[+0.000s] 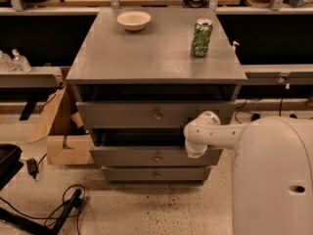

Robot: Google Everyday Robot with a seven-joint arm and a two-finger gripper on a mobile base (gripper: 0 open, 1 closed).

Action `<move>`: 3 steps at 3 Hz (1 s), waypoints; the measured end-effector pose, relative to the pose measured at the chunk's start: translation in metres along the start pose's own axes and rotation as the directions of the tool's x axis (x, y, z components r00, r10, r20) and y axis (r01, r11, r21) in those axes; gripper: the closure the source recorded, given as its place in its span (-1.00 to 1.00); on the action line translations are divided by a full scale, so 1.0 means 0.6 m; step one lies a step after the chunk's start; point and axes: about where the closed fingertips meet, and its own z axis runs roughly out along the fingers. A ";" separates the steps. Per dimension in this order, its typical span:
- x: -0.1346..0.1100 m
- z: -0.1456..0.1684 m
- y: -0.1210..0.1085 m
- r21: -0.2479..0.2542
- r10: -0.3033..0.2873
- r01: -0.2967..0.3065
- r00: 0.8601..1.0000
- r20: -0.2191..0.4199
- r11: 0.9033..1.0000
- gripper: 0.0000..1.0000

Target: Open middle drawer

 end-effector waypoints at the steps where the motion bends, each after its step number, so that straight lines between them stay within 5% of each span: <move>1: 0.000 0.000 0.000 0.000 0.000 0.000 1.000 0.000 1.000 1.00; 3: 0.000 0.000 0.000 0.000 0.000 0.000 1.000 0.000 1.000 1.00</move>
Offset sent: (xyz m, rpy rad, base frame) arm -0.2897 -0.0031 0.2177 -0.0238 -0.1165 -0.5002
